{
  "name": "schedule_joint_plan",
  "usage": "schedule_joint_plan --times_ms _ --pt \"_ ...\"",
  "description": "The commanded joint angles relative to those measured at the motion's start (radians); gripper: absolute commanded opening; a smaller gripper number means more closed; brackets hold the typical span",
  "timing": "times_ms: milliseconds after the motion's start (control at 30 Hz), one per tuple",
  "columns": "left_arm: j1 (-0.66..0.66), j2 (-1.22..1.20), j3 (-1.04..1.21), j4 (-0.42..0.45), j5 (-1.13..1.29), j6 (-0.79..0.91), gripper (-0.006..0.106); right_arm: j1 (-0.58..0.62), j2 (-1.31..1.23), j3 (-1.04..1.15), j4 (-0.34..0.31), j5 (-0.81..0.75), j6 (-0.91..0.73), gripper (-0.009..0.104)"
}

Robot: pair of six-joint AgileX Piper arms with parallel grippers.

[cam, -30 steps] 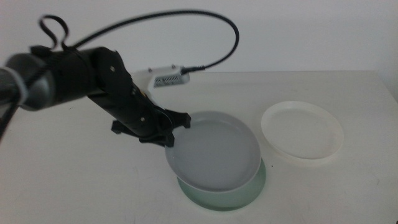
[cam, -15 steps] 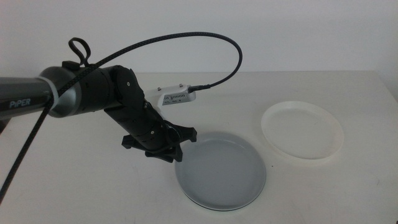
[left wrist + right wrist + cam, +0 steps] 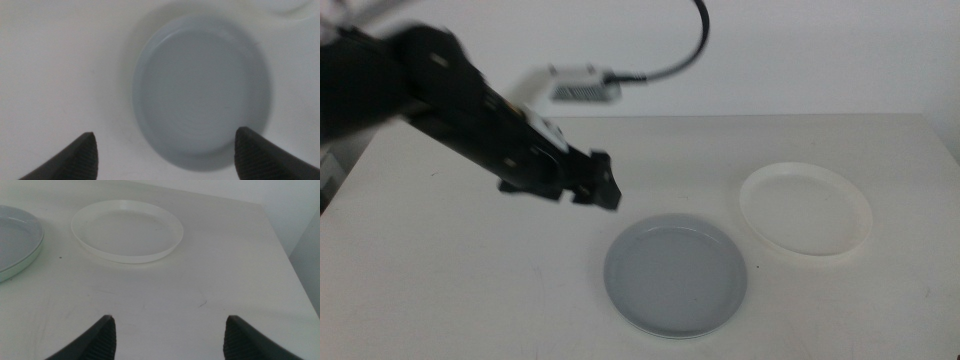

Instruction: Stack the three bowls on top of each other.

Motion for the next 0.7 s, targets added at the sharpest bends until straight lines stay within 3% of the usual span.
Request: schedule_joint_plan --times_ms 0,133,433,667 --pt "0.008 -0.147 -0.024 -0.032 0.021 0.043 0.105 -0.004 -0.027 -0.003 -0.003 -0.075 -0.008 0.055" --pt "0.010 -0.311 0.000 0.002 0.059 0.072 0.105 -0.004 -0.027 -0.003 -0.003 -0.075 -0.008 0.055" --pt "0.010 -0.632 0.115 -0.007 0.166 0.125 0.105 -0.004 -0.027 -0.003 -0.003 -0.075 -0.008 0.055" --pt "0.010 -0.740 0.134 -0.003 0.178 0.125 0.105 -0.004 -0.027 -0.003 -0.003 -0.075 -0.008 0.055"
